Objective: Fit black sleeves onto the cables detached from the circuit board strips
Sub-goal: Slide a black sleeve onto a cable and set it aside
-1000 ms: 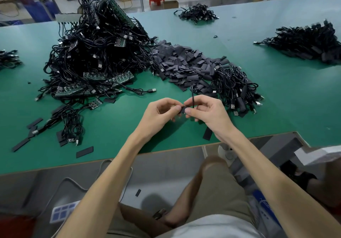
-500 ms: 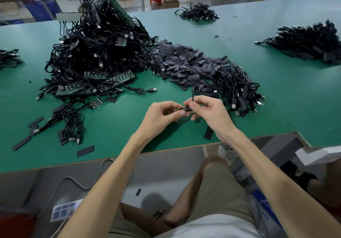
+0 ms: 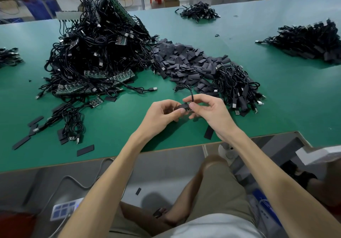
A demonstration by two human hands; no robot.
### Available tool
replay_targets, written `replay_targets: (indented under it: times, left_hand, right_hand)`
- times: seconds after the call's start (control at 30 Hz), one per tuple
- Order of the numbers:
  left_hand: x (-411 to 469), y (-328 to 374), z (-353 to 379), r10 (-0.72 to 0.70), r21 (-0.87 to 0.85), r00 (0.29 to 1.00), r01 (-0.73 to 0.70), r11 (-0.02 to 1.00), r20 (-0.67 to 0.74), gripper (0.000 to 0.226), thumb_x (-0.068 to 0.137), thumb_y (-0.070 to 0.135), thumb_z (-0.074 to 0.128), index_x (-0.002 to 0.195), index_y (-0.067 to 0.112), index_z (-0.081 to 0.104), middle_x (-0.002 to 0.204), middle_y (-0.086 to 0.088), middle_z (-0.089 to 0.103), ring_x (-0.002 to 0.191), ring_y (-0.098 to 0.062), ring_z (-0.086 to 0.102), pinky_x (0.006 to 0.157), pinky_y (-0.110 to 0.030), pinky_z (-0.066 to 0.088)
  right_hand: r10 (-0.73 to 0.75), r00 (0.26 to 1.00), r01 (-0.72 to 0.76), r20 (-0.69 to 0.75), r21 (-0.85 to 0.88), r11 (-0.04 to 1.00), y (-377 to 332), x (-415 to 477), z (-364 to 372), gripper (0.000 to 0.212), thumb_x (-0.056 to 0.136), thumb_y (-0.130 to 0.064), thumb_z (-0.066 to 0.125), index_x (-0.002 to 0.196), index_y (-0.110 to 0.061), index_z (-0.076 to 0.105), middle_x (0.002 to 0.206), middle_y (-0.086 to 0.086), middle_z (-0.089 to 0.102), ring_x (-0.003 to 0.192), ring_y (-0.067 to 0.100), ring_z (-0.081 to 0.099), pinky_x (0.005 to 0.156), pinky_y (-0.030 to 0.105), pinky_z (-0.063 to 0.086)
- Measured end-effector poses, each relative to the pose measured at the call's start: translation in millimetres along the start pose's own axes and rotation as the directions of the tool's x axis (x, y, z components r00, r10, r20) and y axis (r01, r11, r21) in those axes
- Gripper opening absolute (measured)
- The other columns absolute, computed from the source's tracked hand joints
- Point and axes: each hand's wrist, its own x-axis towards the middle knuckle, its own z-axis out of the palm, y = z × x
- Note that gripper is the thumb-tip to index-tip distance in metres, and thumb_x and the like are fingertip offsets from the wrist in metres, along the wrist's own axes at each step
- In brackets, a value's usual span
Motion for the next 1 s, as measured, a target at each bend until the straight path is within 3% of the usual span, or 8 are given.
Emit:
replay_targets:
  times: [0.17,0.27,0.5,0.6,0.83,1.0]
  left_hand:
    - [0.5,-2.2,-1.8,-0.002,-0.050,0.999,0.000,0.999,-0.035,0.003,0.092,0.022,0.075,0.091,0.020,0.075,0.073,-0.002,0.072,0.065,-0.011,0.063,0.069,-0.023,0.048]
    - [0.2,-3.1,-2.3,-0.003,-0.083,0.998,-0.003,0.997,-0.068,0.005,0.091,0.021,0.077,0.093,0.016,0.076,0.078,-0.011,0.073,0.067,-0.015,0.065,0.071,-0.027,0.051]
    - [-1.1,0.5,-1.9,-0.028,-0.111,0.993,0.015,0.994,-0.113,0.003,0.091,0.016,0.076,0.091,0.013,0.076,0.078,-0.003,0.074,0.066,-0.013,0.066,0.069,-0.022,0.052]
    - [-1.0,1.4,-1.1,-0.034,-0.109,0.993,0.021,0.994,-0.117,0.005,0.092,0.016,0.075,0.092,0.011,0.075,0.079,-0.009,0.074,0.066,-0.013,0.065,0.070,-0.024,0.051]
    - [-2.6,2.3,-1.5,-0.016,-0.145,0.995,0.002,0.989,-0.100,0.005,0.094,0.017,0.073,0.095,0.013,0.074,0.081,-0.001,0.074,0.067,-0.014,0.065,0.069,-0.021,0.051]
    - [-1.0,1.2,-0.6,-0.002,-0.106,0.988,-0.015,0.994,-0.154,0.015,0.100,0.016,0.064,0.101,0.004,0.074,0.082,-0.005,0.072,0.065,-0.015,0.064,0.062,-0.018,0.045]
  right_hand:
    - [-0.003,0.998,0.004,-0.060,0.018,1.000,-1.5,0.9,4.1,0.012,0.097,-0.001,0.065,0.109,-0.002,0.067,0.099,0.019,0.070,0.073,0.019,0.073,0.068,0.028,0.060]
    - [0.011,0.998,-0.010,-0.069,0.014,1.000,-1.6,1.7,5.6,0.011,0.098,-0.002,0.065,0.108,-0.001,0.065,0.097,0.026,0.071,0.079,0.024,0.075,0.066,0.029,0.058]
    - [0.040,0.998,-0.038,-0.051,0.034,0.999,-0.1,1.8,3.8,0.012,0.096,0.001,0.066,0.107,0.000,0.067,0.088,0.029,0.072,0.081,0.029,0.076,0.065,0.026,0.056]
    - [0.041,0.998,-0.037,-0.054,0.068,0.997,0.4,1.8,2.3,0.012,0.094,0.003,0.067,0.105,0.000,0.068,0.087,0.027,0.073,0.082,0.031,0.076,0.066,0.026,0.057]
    - [0.034,0.997,-0.030,-0.075,0.048,0.998,2.7,2.3,2.4,0.011,0.093,0.004,0.068,0.102,-0.003,0.069,0.076,0.016,0.070,0.073,0.024,0.075,0.062,0.023,0.054]
    - [0.040,0.997,-0.038,-0.073,0.034,0.999,2.7,2.3,2.6,0.011,0.093,0.004,0.068,0.105,0.003,0.067,0.081,0.032,0.070,0.065,0.017,0.072,0.060,0.022,0.054]
